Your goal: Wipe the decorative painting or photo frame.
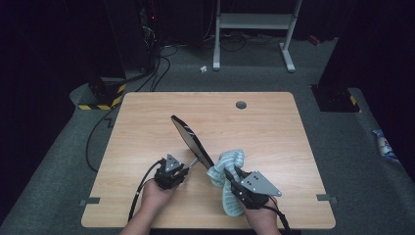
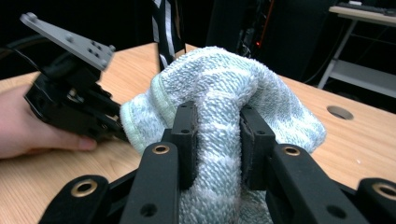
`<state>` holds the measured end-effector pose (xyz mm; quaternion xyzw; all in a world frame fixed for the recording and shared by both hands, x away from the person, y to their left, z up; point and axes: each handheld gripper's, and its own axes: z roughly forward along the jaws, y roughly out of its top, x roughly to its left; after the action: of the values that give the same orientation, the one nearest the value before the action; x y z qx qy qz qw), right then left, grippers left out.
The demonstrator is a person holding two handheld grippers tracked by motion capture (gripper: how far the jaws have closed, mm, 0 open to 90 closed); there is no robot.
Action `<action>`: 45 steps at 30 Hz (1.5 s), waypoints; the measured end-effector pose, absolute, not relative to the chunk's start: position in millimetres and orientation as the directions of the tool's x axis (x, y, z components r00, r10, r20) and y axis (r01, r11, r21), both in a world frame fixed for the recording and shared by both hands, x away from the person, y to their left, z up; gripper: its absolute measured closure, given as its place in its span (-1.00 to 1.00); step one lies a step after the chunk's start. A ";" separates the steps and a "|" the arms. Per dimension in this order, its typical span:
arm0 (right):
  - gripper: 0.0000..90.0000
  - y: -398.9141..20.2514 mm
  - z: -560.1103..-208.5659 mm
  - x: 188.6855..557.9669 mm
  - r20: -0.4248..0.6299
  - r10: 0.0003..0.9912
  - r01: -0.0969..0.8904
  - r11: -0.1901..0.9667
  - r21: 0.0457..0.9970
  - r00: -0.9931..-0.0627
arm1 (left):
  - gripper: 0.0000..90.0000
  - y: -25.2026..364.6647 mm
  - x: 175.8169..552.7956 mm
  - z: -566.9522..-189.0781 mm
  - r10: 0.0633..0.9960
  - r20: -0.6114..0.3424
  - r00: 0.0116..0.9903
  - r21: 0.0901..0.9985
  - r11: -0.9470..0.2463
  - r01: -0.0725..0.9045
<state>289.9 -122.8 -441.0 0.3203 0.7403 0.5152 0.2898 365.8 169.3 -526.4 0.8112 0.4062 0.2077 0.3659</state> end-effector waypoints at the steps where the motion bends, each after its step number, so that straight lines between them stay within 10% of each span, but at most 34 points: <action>1: 0.57 -125.0 -442.3 289.6 -0.098 0.777 0.179 0.263 0.948 -0.622 | 0.55 170.9 366.0 -526.4 0.815 0.048 0.577 0.763 -0.403 0.506; 26: 0.57 -165.6 -471.9 311.2 -0.084 0.851 0.284 0.265 0.921 -0.519 | 0.57 191.8 387.6 -527.1 0.891 0.012 0.453 0.764 -0.301 0.571; 45: 0.57 -207.9 -478.7 337.5 -0.142 0.884 0.323 0.306 0.895 -0.444 | 0.19 194.7 337.4 -510.4 0.850 0.003 0.526 0.784 -0.329 0.527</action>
<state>337.5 -207.9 -478.7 0.4097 0.7371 0.4230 0.3316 337.4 194.7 -510.4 0.7868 0.4375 0.2130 0.3796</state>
